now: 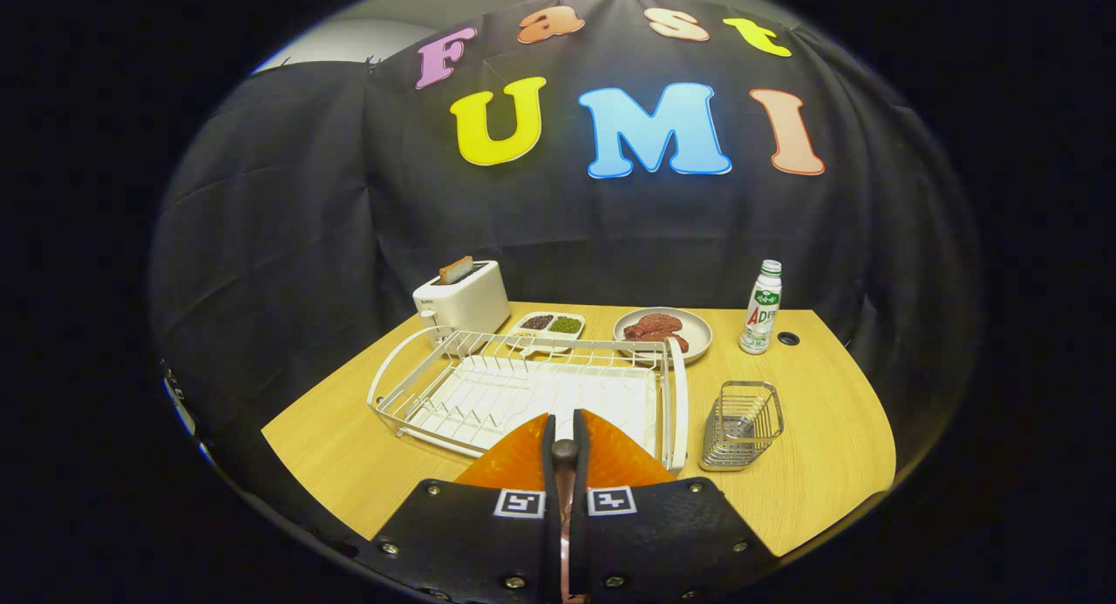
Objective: Take the plate from the dish rack, then take the spoon from the basket and place it into the plate.
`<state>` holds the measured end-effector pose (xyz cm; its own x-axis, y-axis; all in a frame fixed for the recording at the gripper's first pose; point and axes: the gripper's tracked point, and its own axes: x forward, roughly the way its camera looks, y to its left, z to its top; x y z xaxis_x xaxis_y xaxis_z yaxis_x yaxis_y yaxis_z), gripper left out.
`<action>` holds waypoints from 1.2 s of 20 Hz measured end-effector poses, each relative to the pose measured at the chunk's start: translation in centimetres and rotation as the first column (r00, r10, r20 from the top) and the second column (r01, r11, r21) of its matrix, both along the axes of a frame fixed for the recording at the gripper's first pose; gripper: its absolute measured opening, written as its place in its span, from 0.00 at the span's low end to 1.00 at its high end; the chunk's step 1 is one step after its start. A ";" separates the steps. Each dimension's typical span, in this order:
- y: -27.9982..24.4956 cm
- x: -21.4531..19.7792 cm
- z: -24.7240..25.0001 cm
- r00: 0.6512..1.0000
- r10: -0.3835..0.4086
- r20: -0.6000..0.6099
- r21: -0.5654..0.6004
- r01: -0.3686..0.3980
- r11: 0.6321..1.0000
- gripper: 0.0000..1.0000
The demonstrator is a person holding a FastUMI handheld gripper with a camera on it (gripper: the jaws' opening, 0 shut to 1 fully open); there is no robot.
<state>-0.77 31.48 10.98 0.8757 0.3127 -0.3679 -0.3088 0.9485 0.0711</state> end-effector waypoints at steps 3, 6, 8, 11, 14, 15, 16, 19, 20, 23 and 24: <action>1.0 0.1 -0.9 1.000 0.023 -0.018 0.017 -0.023 1.000 0.03; 1.1 0.0 -1.7 0.998 0.026 -0.051 0.010 -0.025 1.000 0.04; 1.3 -0.2 -1.7 0.998 0.040 -0.054 0.022 -0.039 0.999 0.06; 1.5 -0.1 -0.6 0.998 0.056 -0.035 0.058 -0.054 0.997 0.11; 1.0 0.3 1.1 0.998 0.058 -0.002 0.070 -0.058 0.996 0.12; 0.5 0.3 1.8 0.998 0.058 0.010 0.069 -0.059 0.996 0.12; 0.3 0.4 2.3 0.998 0.054 0.022 0.067 -0.056 0.996 0.12; -1.7 0.7 3.9 0.997 0.019 0.075 0.041 -0.022 0.999 0.12; -2.6 0.6 4.4 0.995 0.002 0.095 0.031 -0.005 0.999 0.11; -6.3 0.3 5.8 0.985 -0.067 0.158 -0.006 0.069 0.998 0.12; -7.7 0.2 6.5 0.978 -0.090 0.187 -0.018 0.095 0.995 0.12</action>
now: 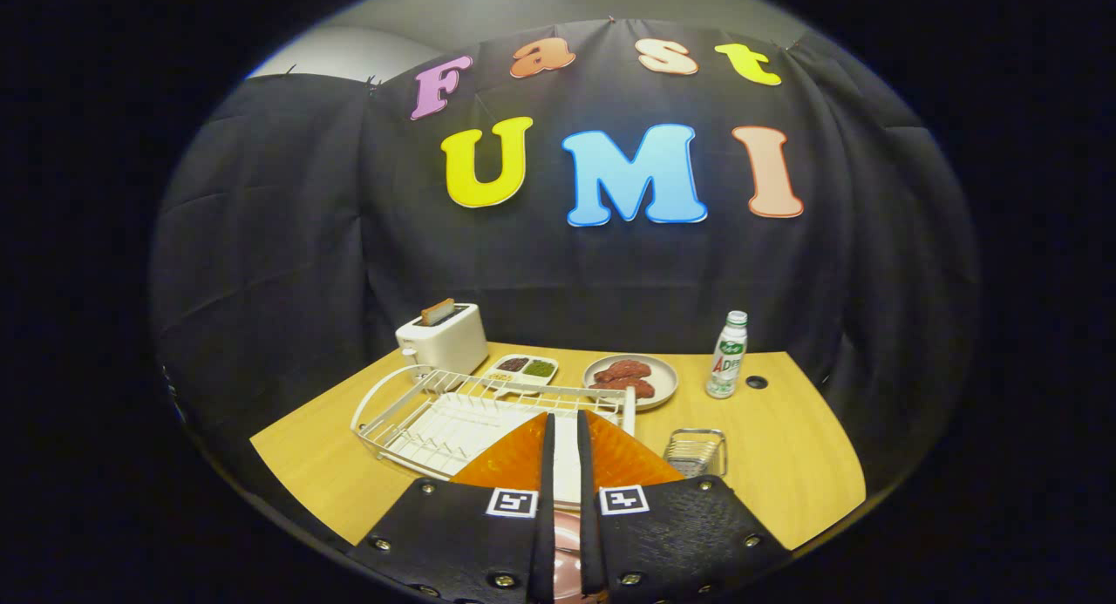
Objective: Take the plate from the dish rack, then take the spoon from the basket and place it into the plate.
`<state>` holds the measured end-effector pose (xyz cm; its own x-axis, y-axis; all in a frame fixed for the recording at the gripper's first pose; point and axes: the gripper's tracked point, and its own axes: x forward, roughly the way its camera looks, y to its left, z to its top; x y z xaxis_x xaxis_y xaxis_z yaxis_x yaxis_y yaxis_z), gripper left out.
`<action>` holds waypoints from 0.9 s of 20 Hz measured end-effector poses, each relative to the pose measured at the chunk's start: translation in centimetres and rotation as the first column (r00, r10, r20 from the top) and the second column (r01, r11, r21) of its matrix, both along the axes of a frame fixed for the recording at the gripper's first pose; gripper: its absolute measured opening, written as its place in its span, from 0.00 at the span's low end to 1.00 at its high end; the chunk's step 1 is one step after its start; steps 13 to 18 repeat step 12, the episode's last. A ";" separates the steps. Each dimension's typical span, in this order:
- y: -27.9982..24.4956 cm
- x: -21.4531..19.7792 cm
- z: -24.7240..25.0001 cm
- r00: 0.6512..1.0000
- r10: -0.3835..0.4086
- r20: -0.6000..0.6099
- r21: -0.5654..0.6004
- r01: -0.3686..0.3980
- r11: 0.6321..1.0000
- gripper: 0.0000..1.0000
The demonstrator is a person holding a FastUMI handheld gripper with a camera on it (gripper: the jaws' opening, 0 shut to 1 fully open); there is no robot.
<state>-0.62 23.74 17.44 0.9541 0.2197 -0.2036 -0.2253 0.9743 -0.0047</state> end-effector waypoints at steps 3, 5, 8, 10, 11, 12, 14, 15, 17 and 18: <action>-4.6 -0.8 1.6 0.994 -0.085 0.072 -0.037 0.088 0.995 0.13; -7.1 -1.3 2.4 0.988 -0.122 0.095 -0.026 0.125 0.992 0.25; -9.8 -1.8 2.6 0.986 -0.141 0.092 -0.009 0.143 0.990 0.76; -12.8 -1.1 2.4 0.973 -0.194 0.122 0.001 0.195 0.981 0.97; -13.6 -1.2 2.6 0.968 -0.206 0.142 0.019 0.205 0.979 0.97; -14.6 -1.0 2.7 0.962 -0.219 0.161 0.037 0.216 0.976 0.97; -14.6 -1.0 2.7 0.962 -0.219 0.161 0.037 0.216 0.976 0.97; -14.6 -1.0 2.7 0.962 -0.219 0.161 0.037 0.216 0.976 0.97; -14.6 -1.0 2.7 0.962 -0.219 0.161 0.037 0.216 0.976 0.97; -14.6 -1.0 2.7 0.962 -0.219 0.161 0.037 0.216 0.976 0.97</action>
